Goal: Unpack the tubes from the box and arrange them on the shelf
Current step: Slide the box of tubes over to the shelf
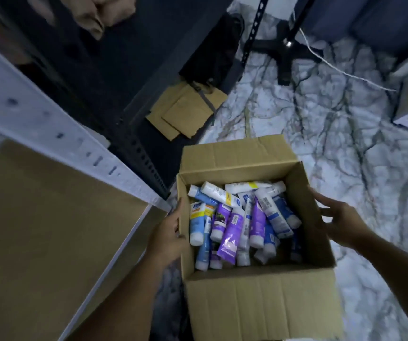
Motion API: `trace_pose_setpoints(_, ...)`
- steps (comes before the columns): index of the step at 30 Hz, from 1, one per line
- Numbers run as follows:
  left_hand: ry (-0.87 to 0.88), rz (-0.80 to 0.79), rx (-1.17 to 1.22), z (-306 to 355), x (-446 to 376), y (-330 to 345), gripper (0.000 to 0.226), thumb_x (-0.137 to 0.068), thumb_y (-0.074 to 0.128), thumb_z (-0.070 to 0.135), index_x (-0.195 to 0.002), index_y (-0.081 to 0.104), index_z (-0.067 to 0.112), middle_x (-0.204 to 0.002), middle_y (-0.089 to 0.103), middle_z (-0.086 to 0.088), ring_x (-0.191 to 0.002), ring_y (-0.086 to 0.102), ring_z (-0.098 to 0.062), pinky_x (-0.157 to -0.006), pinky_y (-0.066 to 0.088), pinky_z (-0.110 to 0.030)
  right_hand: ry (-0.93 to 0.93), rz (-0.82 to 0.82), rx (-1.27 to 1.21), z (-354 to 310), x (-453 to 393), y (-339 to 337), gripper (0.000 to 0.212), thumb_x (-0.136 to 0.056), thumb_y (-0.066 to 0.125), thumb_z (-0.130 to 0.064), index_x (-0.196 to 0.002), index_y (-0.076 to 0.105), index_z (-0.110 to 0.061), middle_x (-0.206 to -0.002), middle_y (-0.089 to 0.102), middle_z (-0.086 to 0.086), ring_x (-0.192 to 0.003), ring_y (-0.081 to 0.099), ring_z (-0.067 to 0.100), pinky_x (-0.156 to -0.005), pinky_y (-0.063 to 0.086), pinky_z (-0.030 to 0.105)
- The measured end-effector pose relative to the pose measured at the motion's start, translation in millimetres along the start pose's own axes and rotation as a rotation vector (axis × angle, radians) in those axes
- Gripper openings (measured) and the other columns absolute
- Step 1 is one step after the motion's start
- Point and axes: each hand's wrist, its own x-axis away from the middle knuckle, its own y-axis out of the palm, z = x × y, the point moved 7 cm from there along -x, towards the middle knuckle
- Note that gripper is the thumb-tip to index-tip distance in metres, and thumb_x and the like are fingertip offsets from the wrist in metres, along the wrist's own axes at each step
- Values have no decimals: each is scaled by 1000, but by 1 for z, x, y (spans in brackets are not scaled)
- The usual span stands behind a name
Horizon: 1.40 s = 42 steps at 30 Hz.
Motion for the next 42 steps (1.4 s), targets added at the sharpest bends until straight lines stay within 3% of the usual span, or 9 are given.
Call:
trace_pose_setpoints(4,17,-10,-69,-62,-66,9,108,-73,65,-6,-139,23,68,-119,67,18,-117,64,-23,-92,56,-50,66,11,-41,39,-43,72,95,-76,67,4,-136,34,-62,-96,74,-9,-62,59,-15,-59,51,11)
trace_pose_setpoints(6,21,-24,-83,-99,-98,16,108,-72,67,-6,-141,25,65,-120,67,9,-114,64,-32,-91,54,-57,73,-7,-68,59,-66,113,93,-76,67,3,-138,36,-59,-99,75,-6,-60,55,-9,-66,54,19)
trace_pose_setpoints(8,21,-20,-105,-128,-123,24,103,-75,72,0,-143,27,61,-123,67,6,-114,65,-24,-92,55,-53,75,-30,-99,80,-89,153,93,-76,66,3,-139,36,-58,-99,75,-4,-59,55,-5,-69,56,28)
trace_pose_setpoints(13,41,32,-178,-184,-162,44,88,-81,80,17,-143,31,56,-122,65,14,-114,63,-8,-93,56,-42,30,-20,-100,116,-132,229,92,-77,65,4,-141,35,-54,-97,74,-10,-57,55,-14,-60,50,14)
trace_pose_setpoints(19,73,140,-262,-229,-167,56,103,-76,75,6,-144,21,63,-120,65,11,-109,64,-11,-85,59,-43,-21,19,-136,148,-148,283,93,-80,66,3,-137,34,-63,-102,75,-8,-80,73,9,-71,61,46)
trace_pose_setpoints(27,70,158,-375,-233,-167,46,107,-73,64,0,-146,16,61,-116,67,7,-100,66,-16,-84,59,-42,-70,-30,-257,161,-147,303,93,-77,74,-5,-132,35,-69,-102,76,-5,-87,74,17,-76,61,47)
trace_pose_setpoints(33,114,180,-340,-233,-158,48,107,-69,58,5,-137,15,73,-120,67,4,-104,66,-19,-85,58,-47,-109,14,58,149,-143,303,85,-83,68,-9,-150,27,-40,-114,72,5,-106,68,21,-67,49,9)
trace_pose_setpoints(37,202,462,-422,-206,-129,52,73,-86,58,1,-141,42,46,-112,69,3,-98,66,-15,-80,59,-38,-67,111,208,119,-152,299,70,-85,64,-29,-148,33,-30,-123,62,18,-107,62,37,-83,52,39)
trace_pose_setpoints(42,268,507,-420,-192,-148,93,57,-91,62,6,-143,47,26,-118,64,0,-101,64,-15,-82,59,-35,-469,149,258,62,-172,336,76,-79,74,-20,-147,40,-23,-156,33,7,-148,21,29,-114,34,44)
